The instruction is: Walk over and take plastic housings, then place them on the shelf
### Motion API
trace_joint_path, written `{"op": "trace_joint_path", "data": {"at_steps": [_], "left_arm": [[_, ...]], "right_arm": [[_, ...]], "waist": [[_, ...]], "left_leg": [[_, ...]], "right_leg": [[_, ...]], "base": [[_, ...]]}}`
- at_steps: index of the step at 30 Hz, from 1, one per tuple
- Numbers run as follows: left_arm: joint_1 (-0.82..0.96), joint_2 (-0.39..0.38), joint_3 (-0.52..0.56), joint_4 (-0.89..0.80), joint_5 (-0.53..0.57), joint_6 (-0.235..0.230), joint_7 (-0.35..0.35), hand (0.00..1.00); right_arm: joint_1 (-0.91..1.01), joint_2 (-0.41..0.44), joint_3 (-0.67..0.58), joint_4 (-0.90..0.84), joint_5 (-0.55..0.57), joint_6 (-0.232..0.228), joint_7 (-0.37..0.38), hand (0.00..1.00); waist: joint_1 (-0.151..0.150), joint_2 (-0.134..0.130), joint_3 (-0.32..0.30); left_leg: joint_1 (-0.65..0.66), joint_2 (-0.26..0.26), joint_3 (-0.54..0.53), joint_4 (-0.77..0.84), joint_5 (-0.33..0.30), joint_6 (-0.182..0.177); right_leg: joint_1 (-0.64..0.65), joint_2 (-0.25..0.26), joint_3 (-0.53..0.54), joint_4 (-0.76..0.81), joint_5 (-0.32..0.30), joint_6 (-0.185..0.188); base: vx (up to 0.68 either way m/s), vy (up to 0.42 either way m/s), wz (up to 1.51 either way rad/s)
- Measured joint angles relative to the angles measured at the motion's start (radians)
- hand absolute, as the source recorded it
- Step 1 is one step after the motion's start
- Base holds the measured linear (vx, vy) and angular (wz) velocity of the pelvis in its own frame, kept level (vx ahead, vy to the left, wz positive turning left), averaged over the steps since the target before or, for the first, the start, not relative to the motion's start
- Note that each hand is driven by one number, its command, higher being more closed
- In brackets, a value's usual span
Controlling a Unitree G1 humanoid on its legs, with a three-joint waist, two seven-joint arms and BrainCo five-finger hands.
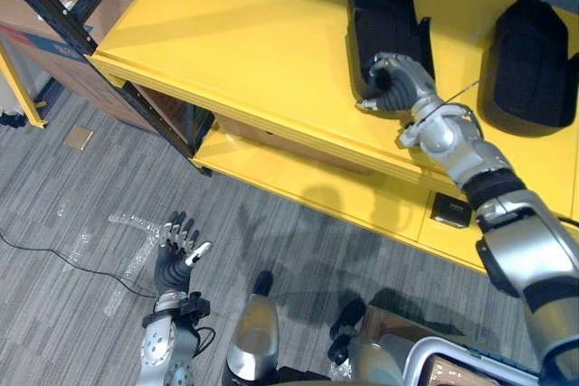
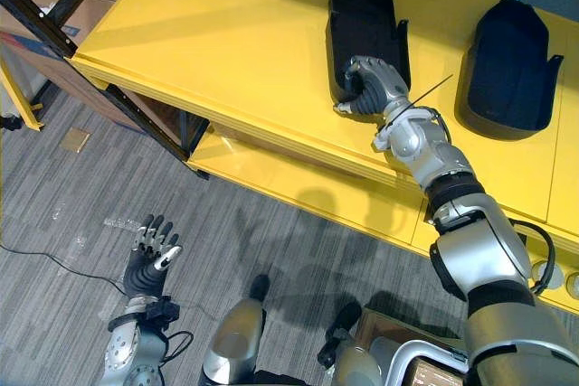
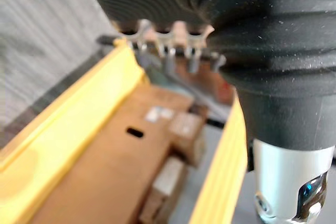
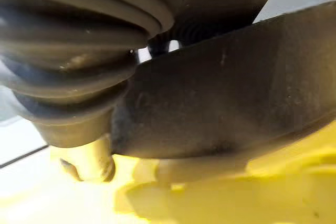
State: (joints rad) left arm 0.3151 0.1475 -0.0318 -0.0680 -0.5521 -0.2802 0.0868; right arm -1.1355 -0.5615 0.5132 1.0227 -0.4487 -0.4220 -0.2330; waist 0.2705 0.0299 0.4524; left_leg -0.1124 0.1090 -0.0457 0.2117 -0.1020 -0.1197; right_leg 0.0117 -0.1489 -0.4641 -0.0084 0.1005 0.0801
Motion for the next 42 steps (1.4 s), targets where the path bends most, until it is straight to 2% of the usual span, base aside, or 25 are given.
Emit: {"op": "trace_joint_path", "data": {"at_steps": [7, 12, 17, 21, 24, 26, 27, 28, 29, 32, 35, 38, 40, 41, 42], "left_arm": [[-0.004, -0.001, -0.024, -0.009, -0.001, 0.0, 0.009, 0.0], [-0.004, -0.003, -0.033, -0.009, -0.002, 0.0, 0.022, 0.0], [-0.006, -0.003, -0.042, -0.009, -0.009, 0.0, 0.029, 0.0], [-0.014, -0.006, -0.071, -0.009, -0.031, 0.0, 0.029, 0.0], [-0.014, -0.009, -0.086, -0.009, -0.031, 0.0, 0.044, 0.0], [-0.014, -0.012, -0.106, -0.009, -0.031, 0.0, 0.062, 0.0], [-0.014, -0.016, -0.108, -0.009, -0.031, 0.0, 0.065, 0.0], [-0.014, -0.029, -0.109, -0.009, -0.032, 0.0, 0.07, 0.0], [-0.014, -0.036, -0.11, -0.009, -0.033, 0.0, 0.073, 0.0], [-0.016, -0.043, -0.142, -0.012, -0.038, 0.0, 0.101, 0.0], [-0.017, -0.049, -0.148, -0.012, -0.039, 0.0, 0.107, 0.0], [-0.017, -0.052, -0.148, -0.012, -0.039, 0.0, 0.108, 0.0], [-0.017, -0.064, -0.149, -0.012, -0.039, 0.0, 0.11, 0.0], [-0.017, -0.069, -0.149, -0.012, -0.039, 0.0, 0.111, 0.0], [-0.02, -0.078, -0.154, -0.013, -0.039, 0.0, 0.128, 0.0]], "right_arm": [[-0.043, -0.001, 0.022, 0.034, -0.034, -0.025, -0.049, 1.0], [-0.048, -0.001, 0.044, 0.044, -0.036, -0.028, -0.068, 1.0], [-0.072, 0.006, 0.053, 0.044, -0.034, -0.004, -0.075, 1.0], [-0.089, 0.022, 0.049, 0.036, -0.025, 0.038, -0.077, 1.0], [-0.089, 0.056, 0.047, 0.002, 0.006, 0.114, -0.077, 1.0], [-0.09, 0.089, 0.045, -0.038, 0.012, 0.201, -0.076, 1.0], [-0.09, 0.097, 0.045, -0.047, 0.013, 0.226, -0.076, 1.0], [-0.092, 0.113, 0.045, -0.066, 0.014, 0.276, -0.076, 1.0], [-0.094, 0.119, 0.045, -0.074, 0.014, 0.296, -0.076, 1.0], [-0.119, 0.159, 0.039, -0.09, 0.016, 0.409, -0.076, 1.0], [-0.14, 0.187, 0.038, -0.088, 0.016, 0.48, -0.075, 1.0], [-0.145, 0.197, 0.037, -0.088, 0.015, 0.529, -0.075, 1.0], [-0.146, 0.204, 0.037, -0.09, 0.01, 0.59, -0.074, 1.0], [-0.146, 0.206, 0.037, -0.09, 0.008, 0.607, -0.073, 1.0], [-0.147, 0.21, 0.037, -0.09, 0.004, 0.648, -0.073, 1.0]], "waist": [[0.02, 0.019, 0.01], [0.028, 0.02, 0.011], [0.033, 0.024, 0.026], [0.044, 0.025, 0.026], [0.044, 0.025, 0.026], [0.043, 0.025, 0.026], [0.043, 0.025, 0.026], [0.043, 0.027, 0.027], [0.044, 0.029, 0.028], [0.045, 0.041, 0.034], [0.046, 0.042, 0.034], [0.045, 0.042, 0.034], [0.044, 0.042, 0.034], [0.044, 0.042, 0.034], [0.042, 0.042, 0.034]], "left_leg": [[-0.012, 0.003, 0.0, 0.007, 0.0, 0.0], [-0.013, 0.005, -0.001, 0.007, 0.0, 0.0], [-0.017, 0.006, -0.002, 0.007, 0.0, 0.0], [-0.028, 0.007, -0.002, 0.008, 0.002, -0.003], [-0.027, 0.007, -0.001, 0.009, 0.002, -0.003], [-0.026, 0.008, -0.001, 0.009, 0.003, -0.002], [-0.026, 0.008, 0.0, 0.009, 0.003, -0.002], [-0.026, 0.009, 0.0, 0.009, 0.003, -0.002], [-0.025, 0.009, 0.0, 0.009, 0.003, -0.003], [-0.024, 0.008, -0.001, 0.008, 0.007, -0.004], [-0.023, 0.01, -0.003, 0.006, 0.01, -0.005], [-0.023, 0.008, -0.003, 0.001, 0.017, -0.005], [-0.016, 0.005, -0.002, -0.014, 0.029, -0.005], [-0.013, 0.004, -0.002, -0.017, 0.031, -0.005], [-0.006, 0.002, -0.001, -0.029, 0.037, -0.005]], "right_leg": [[-0.012, 0.002, -0.001, 0.005, -0.003, -0.004], [-0.013, 0.003, -0.002, 0.007, -0.004, -0.005], [-0.019, 0.003, -0.003, 0.012, -0.005, -0.006], [-0.032, 0.003, -0.003, 0.017, -0.005, -0.006], [-0.032, 0.003, -0.002, 0.018, -0.005, -0.007], [-0.033, 0.002, -0.001, 0.019, -0.007, -0.008], [-0.033, 0.002, -0.001, 0.021, -0.007, -0.008], [-0.035, 0.001, -0.001, 0.026, -0.01, -0.009], [-0.037, 0.0, 0.0, 0.031, -0.012, -0.009], [-0.05, -0.007, 0.0, 0.063, -0.03, -0.01], [-0.055, -0.009, -0.001, 0.081, -0.037, -0.012], [-0.062, -0.014, -0.001, 0.095, -0.043, -0.013], [-0.063, -0.02, -0.002, 0.103, -0.045, -0.014], [-0.063, -0.021, -0.002, 0.107, -0.048, -0.013], [-0.064, -0.026, -0.003, 0.117, -0.052, -0.014]], "base": [[0.0, 0.0, 0.0], [0.0, 0.0, 0.0], [0.0, 0.0, 0.0], [0.0, 0.0, 0.0], [0.0, 0.0, 0.0], [0.0, 0.0, 0.0], [0.0, 0.0, 0.0], [0.0, 0.0, 0.0], [0.0, 0.0, 0.0], [-0.01, 0.007, 0.01], [0.0, 0.0, 0.0], [0.0, 0.0, 0.0], [-0.02, 0.01, 0.03], [-0.03, 0.018, 0.03], [0.0, 0.0, 0.0]]}}
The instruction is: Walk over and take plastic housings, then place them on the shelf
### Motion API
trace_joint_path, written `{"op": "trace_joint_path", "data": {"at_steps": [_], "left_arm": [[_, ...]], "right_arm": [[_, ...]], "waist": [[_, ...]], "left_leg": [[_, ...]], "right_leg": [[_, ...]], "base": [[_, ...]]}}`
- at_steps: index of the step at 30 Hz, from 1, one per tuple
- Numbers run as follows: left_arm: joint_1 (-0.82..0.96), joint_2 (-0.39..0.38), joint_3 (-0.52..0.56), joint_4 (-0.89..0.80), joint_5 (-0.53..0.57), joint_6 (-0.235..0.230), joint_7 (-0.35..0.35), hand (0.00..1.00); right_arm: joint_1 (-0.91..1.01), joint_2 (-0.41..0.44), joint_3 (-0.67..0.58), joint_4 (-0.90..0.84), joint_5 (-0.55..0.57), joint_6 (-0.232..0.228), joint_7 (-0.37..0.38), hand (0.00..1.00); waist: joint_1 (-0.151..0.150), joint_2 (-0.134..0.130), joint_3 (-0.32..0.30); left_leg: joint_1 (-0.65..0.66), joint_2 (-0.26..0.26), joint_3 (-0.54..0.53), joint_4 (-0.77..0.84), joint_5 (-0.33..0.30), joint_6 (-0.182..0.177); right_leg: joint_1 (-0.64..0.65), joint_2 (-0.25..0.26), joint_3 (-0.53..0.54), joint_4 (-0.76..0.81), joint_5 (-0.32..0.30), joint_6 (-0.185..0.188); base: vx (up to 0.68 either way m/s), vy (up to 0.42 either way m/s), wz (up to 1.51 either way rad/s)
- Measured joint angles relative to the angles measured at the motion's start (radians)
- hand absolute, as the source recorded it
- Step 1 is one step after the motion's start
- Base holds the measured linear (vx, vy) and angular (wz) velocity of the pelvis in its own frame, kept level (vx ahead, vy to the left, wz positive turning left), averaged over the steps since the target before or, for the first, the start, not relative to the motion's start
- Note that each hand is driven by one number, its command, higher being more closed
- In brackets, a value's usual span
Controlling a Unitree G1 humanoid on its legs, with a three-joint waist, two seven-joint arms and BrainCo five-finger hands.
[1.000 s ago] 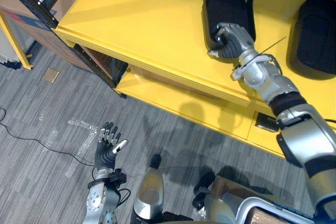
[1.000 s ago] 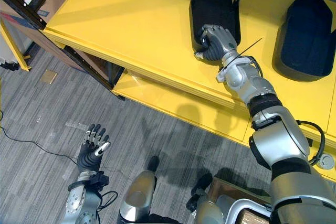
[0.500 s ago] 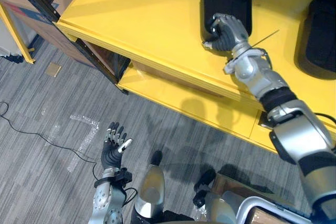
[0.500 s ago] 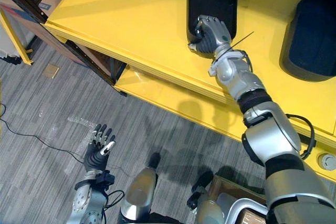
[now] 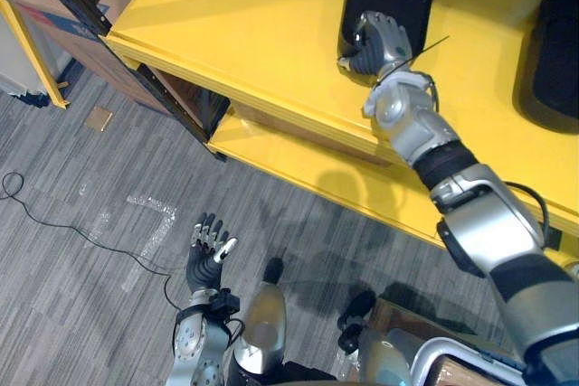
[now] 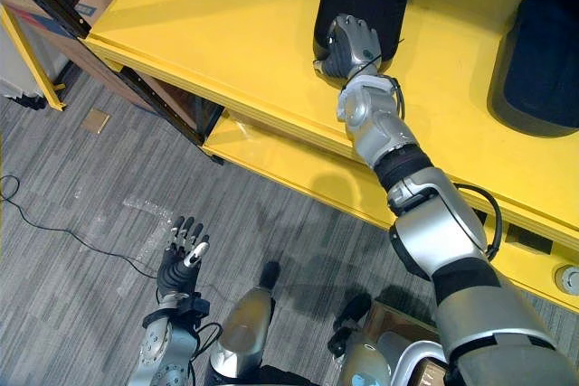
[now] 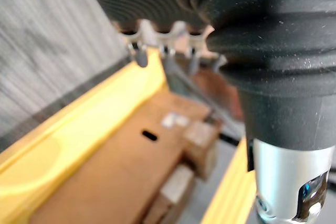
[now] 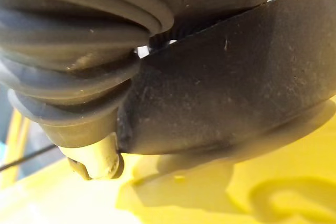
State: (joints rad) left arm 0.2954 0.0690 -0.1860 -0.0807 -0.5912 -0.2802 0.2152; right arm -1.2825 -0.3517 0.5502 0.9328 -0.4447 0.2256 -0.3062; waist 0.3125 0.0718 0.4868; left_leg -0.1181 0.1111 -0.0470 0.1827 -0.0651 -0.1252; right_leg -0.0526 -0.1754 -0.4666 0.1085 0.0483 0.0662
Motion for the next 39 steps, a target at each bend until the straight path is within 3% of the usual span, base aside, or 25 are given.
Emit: {"op": "trace_joint_path", "data": {"at_steps": [7, 12, 22, 28, 33, 34, 39], "left_arm": [[-0.002, 0.001, -0.026, 0.0, 0.0, 0.0, 0.01, 0.0], [-0.002, -0.001, -0.034, -0.001, 0.0, 0.002, 0.01, 0.0], [-0.025, 0.0, -0.075, 0.0, -0.001, 0.006, 0.034, 0.0], [-0.027, 0.0, -0.072, 0.0, -0.002, 0.007, 0.041, 0.0], [-0.03, 0.001, -0.071, 0.0, -0.002, 0.007, 0.044, 0.0], [-0.031, 0.001, -0.072, 0.0, -0.002, 0.007, 0.045, 0.0], [-0.031, 0.001, -0.072, 0.002, -0.03, 0.006, 0.053, 0.0]], "right_arm": [[-0.003, 0.008, 0.0, 0.021, -0.003, 0.086, 0.0, 1.0], [-0.003, 0.009, -0.016, 0.027, -0.003, 0.086, 0.0, 1.0], [0.02, 0.03, -0.039, 0.035, -0.015, -0.119, -0.004, 1.0], [0.02, 0.035, -0.034, 0.035, 0.0, -0.173, -0.004, 1.0], [0.019, 0.035, -0.035, 0.035, 0.009, -0.174, -0.013, 1.0], [0.02, 0.036, -0.035, 0.036, 0.016, -0.177, -0.022, 0.0], [0.02, 0.038, -0.038, 0.037, 0.046, -0.18, -0.031, 0.0]], "waist": [[-0.017, 0.0, 0.0], [-0.031, 0.0, 0.0], [-0.055, 0.002, 0.0], [-0.056, 0.026, -0.001], [-0.055, 0.026, -0.001], [-0.055, 0.027, -0.001], [-0.055, 0.031, -0.001]], "left_leg": [[0.01, -0.001, 0.005, -0.009, 0.008, -0.002], [0.013, 0.002, 0.027, -0.01, 0.008, -0.001], [0.021, 0.011, 0.058, -0.009, 0.008, -0.002], [0.019, 0.013, 0.056, -0.009, 0.008, -0.002], [0.014, 0.013, 0.051, -0.009, 0.008, -0.002], [0.013, 0.012, 0.05, -0.008, 0.008, -0.002], [0.012, 0.009, 0.043, -0.008, 0.008, -0.002]], "right_leg": [[-0.001, -0.005, 0.003, 0.012, -0.002, -0.001], [-0.011, -0.005, 0.02, 0.017, -0.002, -0.001], [-0.018, 0.005, 0.043, 0.007, 0.002, -0.002], [-0.018, 0.007, 0.04, 0.006, 0.001, -0.003], [-0.018, 0.005, 0.033, 0.006, 0.001, -0.003], [-0.018, 0.005, 0.032, 0.006, 0.001, -0.003], [-0.017, 0.002, 0.026, 0.01, -0.002, -0.005]], "base": [[-0.01, 0.003, 0.0], [-0.01, 0.011, -0.1], [0.01, 0.0, -0.08], [0.0, 0.0, 0.0], [0.0, 0.006, 0.03], [0.0, 0.011, 0.03], [0.0, 0.01, 0.04]]}}
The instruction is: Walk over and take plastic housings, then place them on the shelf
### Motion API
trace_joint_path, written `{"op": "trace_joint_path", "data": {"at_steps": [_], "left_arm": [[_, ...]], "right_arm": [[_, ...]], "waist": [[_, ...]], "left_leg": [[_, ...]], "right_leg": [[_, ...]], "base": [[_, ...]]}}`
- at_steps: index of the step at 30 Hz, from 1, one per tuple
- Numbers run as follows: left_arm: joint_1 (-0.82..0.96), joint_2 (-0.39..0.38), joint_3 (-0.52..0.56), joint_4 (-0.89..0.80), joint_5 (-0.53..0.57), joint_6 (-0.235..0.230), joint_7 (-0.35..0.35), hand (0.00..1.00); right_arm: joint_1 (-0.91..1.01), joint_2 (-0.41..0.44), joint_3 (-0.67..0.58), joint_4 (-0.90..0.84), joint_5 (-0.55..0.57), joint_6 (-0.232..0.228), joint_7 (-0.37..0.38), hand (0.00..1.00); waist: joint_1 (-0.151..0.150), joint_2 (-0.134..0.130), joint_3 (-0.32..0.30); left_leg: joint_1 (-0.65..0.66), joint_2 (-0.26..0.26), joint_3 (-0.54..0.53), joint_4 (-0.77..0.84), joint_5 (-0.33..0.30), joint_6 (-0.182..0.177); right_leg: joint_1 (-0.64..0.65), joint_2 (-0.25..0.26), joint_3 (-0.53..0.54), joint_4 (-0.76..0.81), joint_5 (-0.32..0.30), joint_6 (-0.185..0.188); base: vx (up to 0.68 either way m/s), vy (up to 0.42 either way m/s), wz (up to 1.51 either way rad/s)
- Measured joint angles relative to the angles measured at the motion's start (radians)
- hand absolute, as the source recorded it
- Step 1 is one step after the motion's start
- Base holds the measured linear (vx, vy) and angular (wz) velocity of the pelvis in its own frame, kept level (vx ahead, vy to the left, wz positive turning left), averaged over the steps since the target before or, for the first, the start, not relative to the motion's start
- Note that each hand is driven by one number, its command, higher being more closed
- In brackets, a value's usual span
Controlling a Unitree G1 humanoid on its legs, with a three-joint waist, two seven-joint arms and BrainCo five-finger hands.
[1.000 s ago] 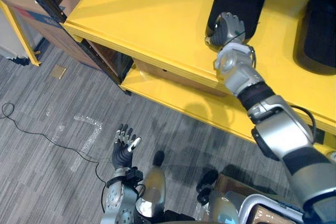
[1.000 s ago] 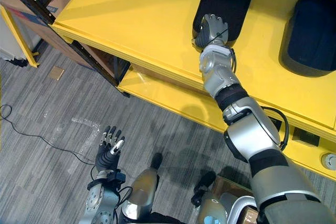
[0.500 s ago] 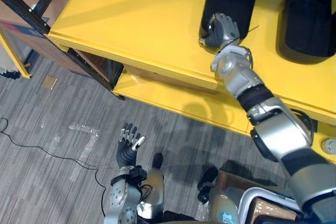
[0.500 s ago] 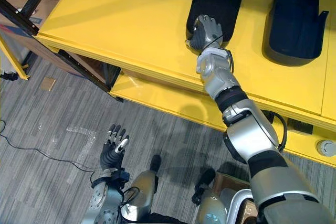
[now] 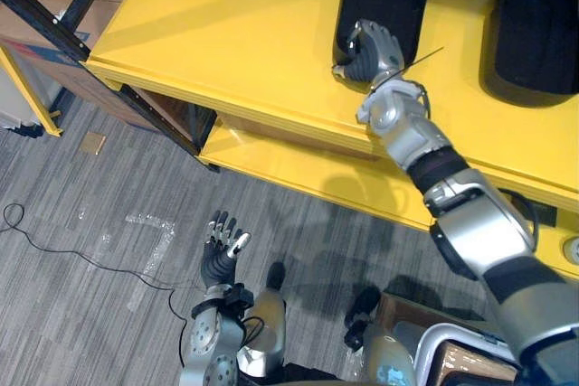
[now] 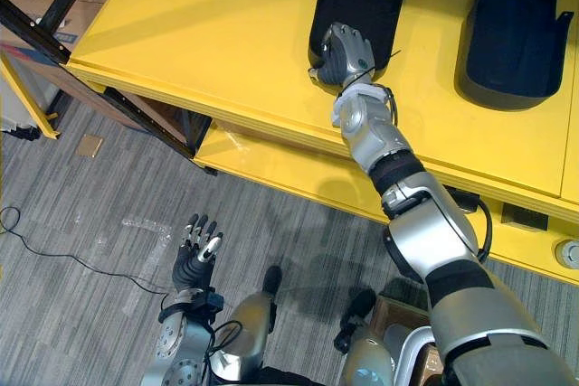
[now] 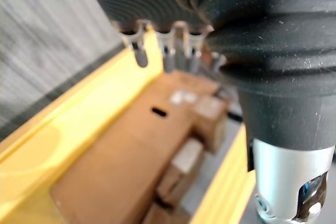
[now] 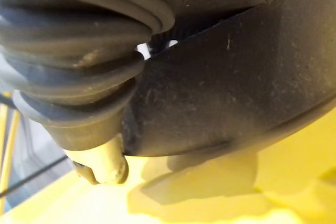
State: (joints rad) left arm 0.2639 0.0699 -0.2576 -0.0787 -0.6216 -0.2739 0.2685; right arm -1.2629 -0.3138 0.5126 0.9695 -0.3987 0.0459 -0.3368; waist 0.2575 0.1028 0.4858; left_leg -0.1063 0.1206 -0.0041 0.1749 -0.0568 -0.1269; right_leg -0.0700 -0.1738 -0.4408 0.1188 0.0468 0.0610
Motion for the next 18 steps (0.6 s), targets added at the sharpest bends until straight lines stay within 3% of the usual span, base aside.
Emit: {"op": "trace_joint_path", "data": {"at_steps": [3, 5, 13, 18], "left_arm": [[-0.005, 0.0, 0.0, 0.005, 0.0, -0.002, 0.011, 0.0], [-0.009, 0.0, 0.002, 0.006, 0.0, -0.007, 0.014, 0.0], [-0.009, 0.0, -0.004, 0.006, 0.0, -0.005, -0.004, 0.0], [-0.004, -0.001, -0.006, 0.006, 0.001, -0.005, -0.017, 0.0]], "right_arm": [[0.0, 0.0, -0.004, 0.0, 0.018, -0.007, -0.042, 0.0], [0.003, 0.002, -0.023, 0.007, 0.031, -0.036, -0.086, 0.0], [0.019, 0.036, -0.109, -0.089, -0.008, -0.138, -0.252, 0.0], [0.02, 0.038, -0.116, -0.21, -0.012, -0.208, -0.278, 0.0]], "waist": [[0.001, 0.013, 0.003], [0.001, 0.025, 0.0], [0.0, 0.025, 0.0], [-0.021, 0.025, 0.0]], "left_leg": [[-0.002, -0.003, -0.007, 0.001, 0.0, 0.0], [-0.006, -0.006, -0.013, 0.0, 0.001, -0.001], [-0.017, -0.003, -0.009, 0.004, 0.004, -0.001], [0.004, 0.004, 0.011, -0.001, 0.004, -0.001]], "right_leg": [[0.0, -0.004, -0.005, 0.007, -0.002, 0.0], [-0.002, -0.008, -0.012, 0.011, -0.005, 0.003], [-0.014, -0.005, -0.005, 0.012, -0.003, 0.003], [-0.005, 0.005, 0.009, 0.004, -0.002, 0.001]], "base": [[0.0, 0.008, 0.06], [0.0, 0.012, 0.09], [0.01, 0.001, 0.0], [0.01, -0.008, -0.12]]}}
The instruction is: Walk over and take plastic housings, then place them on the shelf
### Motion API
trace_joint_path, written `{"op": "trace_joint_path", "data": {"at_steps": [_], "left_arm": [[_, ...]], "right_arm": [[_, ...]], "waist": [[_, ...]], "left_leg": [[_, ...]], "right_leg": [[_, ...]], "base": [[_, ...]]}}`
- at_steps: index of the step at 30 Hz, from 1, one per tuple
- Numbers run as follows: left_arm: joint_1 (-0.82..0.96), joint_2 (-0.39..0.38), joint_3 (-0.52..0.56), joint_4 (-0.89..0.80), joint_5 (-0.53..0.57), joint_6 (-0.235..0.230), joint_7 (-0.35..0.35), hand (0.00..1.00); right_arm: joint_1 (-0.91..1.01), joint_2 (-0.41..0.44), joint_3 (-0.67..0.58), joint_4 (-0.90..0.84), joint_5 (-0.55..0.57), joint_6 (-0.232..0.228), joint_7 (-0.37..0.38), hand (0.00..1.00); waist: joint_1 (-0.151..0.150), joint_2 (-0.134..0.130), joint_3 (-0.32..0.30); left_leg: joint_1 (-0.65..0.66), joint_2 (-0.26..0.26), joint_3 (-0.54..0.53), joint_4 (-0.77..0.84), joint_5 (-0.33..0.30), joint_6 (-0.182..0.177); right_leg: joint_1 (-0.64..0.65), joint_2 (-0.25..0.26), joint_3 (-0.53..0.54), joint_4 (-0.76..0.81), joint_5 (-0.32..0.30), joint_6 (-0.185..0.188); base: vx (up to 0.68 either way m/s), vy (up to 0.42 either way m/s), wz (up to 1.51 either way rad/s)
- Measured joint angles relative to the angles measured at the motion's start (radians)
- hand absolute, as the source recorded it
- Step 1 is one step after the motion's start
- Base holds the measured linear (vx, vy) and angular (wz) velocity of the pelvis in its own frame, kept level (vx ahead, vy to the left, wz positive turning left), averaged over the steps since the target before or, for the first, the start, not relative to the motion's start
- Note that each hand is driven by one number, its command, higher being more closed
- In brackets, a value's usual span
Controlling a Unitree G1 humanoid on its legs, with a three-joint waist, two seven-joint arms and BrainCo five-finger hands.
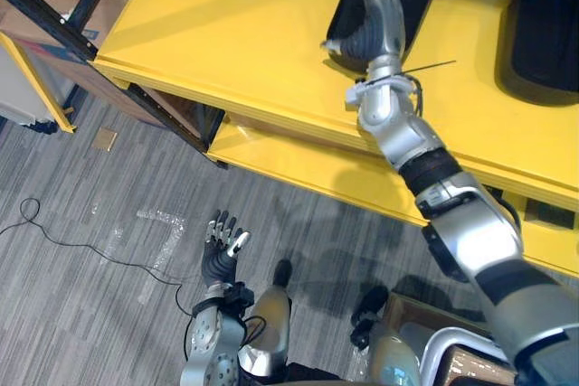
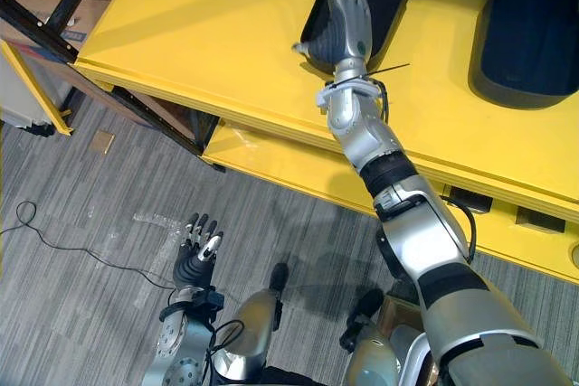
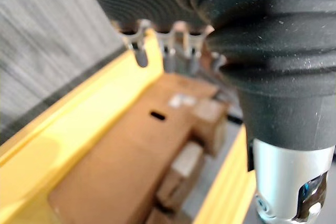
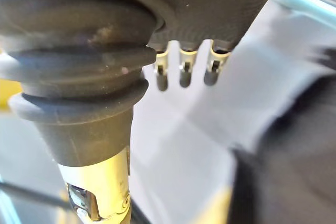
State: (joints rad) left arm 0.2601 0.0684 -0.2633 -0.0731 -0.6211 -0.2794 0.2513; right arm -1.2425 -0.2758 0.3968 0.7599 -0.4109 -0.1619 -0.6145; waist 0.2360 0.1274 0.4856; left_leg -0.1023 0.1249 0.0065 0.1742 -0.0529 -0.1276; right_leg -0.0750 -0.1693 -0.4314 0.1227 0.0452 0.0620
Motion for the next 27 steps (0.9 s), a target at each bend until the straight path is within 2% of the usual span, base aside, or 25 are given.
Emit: {"op": "trace_joint_path", "data": {"at_steps": [4, 6, 9, 10, 11, 12, 14, 16, 18, 20, 21, 23, 24, 27], "left_arm": [[0.01, 0.0, -0.019, 0.0, 0.002, -0.001, -0.022, 0.0], [0.01, 0.0, -0.025, 0.006, 0.003, -0.001, -0.035, 0.0], [0.014, 0.0, -0.022, 0.021, 0.003, -0.002, -0.042, 0.0], [0.015, 0.0, -0.022, 0.024, 0.007, -0.002, -0.052, 0.0], [0.015, 0.0, -0.022, 0.026, 0.012, -0.002, -0.063, 0.0], [0.016, 0.0, -0.022, 0.028, 0.012, -0.002, -0.066, 0.0], [0.016, 0.001, -0.014, 0.049, 0.016, -0.002, -0.071, 0.0], [0.017, 0.001, -0.013, 0.06, 0.017, -0.001, -0.073, 0.0], [0.017, 0.001, -0.012, 0.063, 0.038, -0.001, -0.077, 0.0], [0.017, 0.001, -0.014, 0.063, 0.051, -0.001, -0.079, 0.0], [0.018, 0.002, -0.014, 0.063, 0.051, -0.001, -0.079, 0.0], [0.019, 0.003, -0.014, 0.063, 0.051, -0.001, -0.079, 0.0], [0.021, 0.003, -0.013, 0.066, 0.052, -0.001, -0.078, 0.0], [0.027, 0.005, -0.013, 0.081, 0.057, -0.002, -0.078, 0.0]], "right_arm": [[0.009, -0.001, 0.004, -0.175, -0.02, -0.035, 0.009, 0.0], [0.043, -0.004, 0.006, -0.258, -0.031, -0.039, 0.038, 0.0], [0.135, -0.008, 0.017, -0.413, 0.006, -0.03, 0.119, 0.0], [0.181, -0.01, 0.022, -0.474, 0.037, -0.008, 0.159, 0.0], [0.235, -0.013, 0.024, -0.528, 0.102, 0.036, 0.208, 0.0], [0.262, -0.013, 0.023, -0.544, 0.134, 0.058, 0.228, 0.0], [0.355, -0.014, 0.022, -0.562, 0.287, 0.154, 0.322, 0.0], [0.398, -0.016, 0.025, -0.562, 0.382, 0.209, 0.387, 0.0], [0.428, -0.018, 0.029, -0.562, 0.437, 0.214, 0.435, 0.0], [0.441, -0.016, 0.04, -0.562, 0.439, 0.208, 0.471, 0.0], [0.445, -0.014, 0.052, -0.562, 0.447, 0.195, 0.504, 1.0], [0.449, -0.005, 0.063, -0.562, 0.456, 0.158, 0.551, 1.0], [0.452, 0.002, 0.076, -0.561, 0.451, 0.126, 0.59, 1.0], [0.457, 0.01, 0.105, -0.556, 0.436, 0.093, 0.631, 1.0]], "waist": [[-0.029, -0.002, -0.001], [-0.042, -0.002, -0.003], [-0.06, -0.01, -0.024], [-0.061, -0.012, -0.028], [-0.071, -0.013, -0.033], [-0.075, -0.015, -0.039], [-0.088, -0.03, -0.074], [-0.087, -0.038, -0.08], [-0.093, -0.043, -0.084], [-0.094, -0.043, -0.084], [-0.093, -0.045, -0.085], [-0.092, -0.049, -0.087], [-0.089, -0.056, -0.09], [-0.086, -0.068, -0.097]], "left_leg": [[0.042, 0.004, 0.031, -0.028, 0.0, 0.0], [0.051, 0.004, 0.037, -0.032, 0.0, 0.0], [0.055, 0.004, 0.052, -0.044, 0.0, 0.0], [0.065, 0.004, 0.062, -0.049, 0.0, 0.0], [0.079, 0.004, 0.063, -0.055, 0.0, 0.0], [0.087, 0.004, 0.064, -0.064, 0.0, 0.0], [0.089, 0.004, 0.074, -0.066, -0.001, 0.0], [0.102, 0.005, 0.093, -0.068, -0.002, -0.001], [0.103, 0.005, 0.101, -0.068, -0.004, -0.001], [0.103, 0.007, 0.105, -0.067, -0.005, -0.002], [0.103, 0.008, 0.105, -0.066, -0.006, -0.002], [0.103, 0.01, 0.106, -0.065, -0.008, -0.004], [0.102, 0.011, 0.107, -0.064, -0.009, -0.003], [0.102, 0.011, 0.108, -0.062, -0.01, -0.003]], "right_leg": [[0.031, 0.014, 0.024, -0.052, 0.022, 0.001], [0.044, 0.017, 0.028, -0.073, 0.032, 0.001], [0.045, 0.024, 0.039, -0.102, 0.05, 0.004], [0.049, 0.026, 0.049, -0.108, 0.055, 0.005], [0.065, 0.028, 0.05, -0.119, 0.058, 0.007], [0.07, 0.029, 0.05, -0.121, 0.058, 0.007], [0.072, 0.032, 0.056, -0.132, 0.061, 0.008], [0.074, 0.036, 0.076, -0.138, 0.066, 0.008], [0.075, 0.04, 0.082, -0.149, 0.075, 0.007], [0.076, 0.047, 0.085, -0.157, 0.082, 0.006], [0.077, 0.047, 0.086, -0.159, 0.084, 0.006], [0.079, 0.048, 0.086, -0.163, 0.087, 0.005], [0.08, 0.048, 0.086, -0.166, 0.09, 0.004], [0.08, 0.047, 0.085, -0.167, 0.09, 0.004]], "base": [[0.0, 0.006, -0.2], [0.0, 0.014, -0.15], [0.03, 0.009, -0.12], [0.04, 0.003, -0.16], [0.04, 0.001, -0.14], [0.04, -0.001, -0.01], [0.04, 0.0, -0.08], [0.02, 0.009, -0.25], [-0.01, 0.009, -0.17], [-0.03, -0.002, -0.07], [-0.04, 0.007, -0.02], [-0.05, 0.027, -0.01], [-0.04, 0.026, -0.01], [-0.02, 0.017, 0.0]]}}
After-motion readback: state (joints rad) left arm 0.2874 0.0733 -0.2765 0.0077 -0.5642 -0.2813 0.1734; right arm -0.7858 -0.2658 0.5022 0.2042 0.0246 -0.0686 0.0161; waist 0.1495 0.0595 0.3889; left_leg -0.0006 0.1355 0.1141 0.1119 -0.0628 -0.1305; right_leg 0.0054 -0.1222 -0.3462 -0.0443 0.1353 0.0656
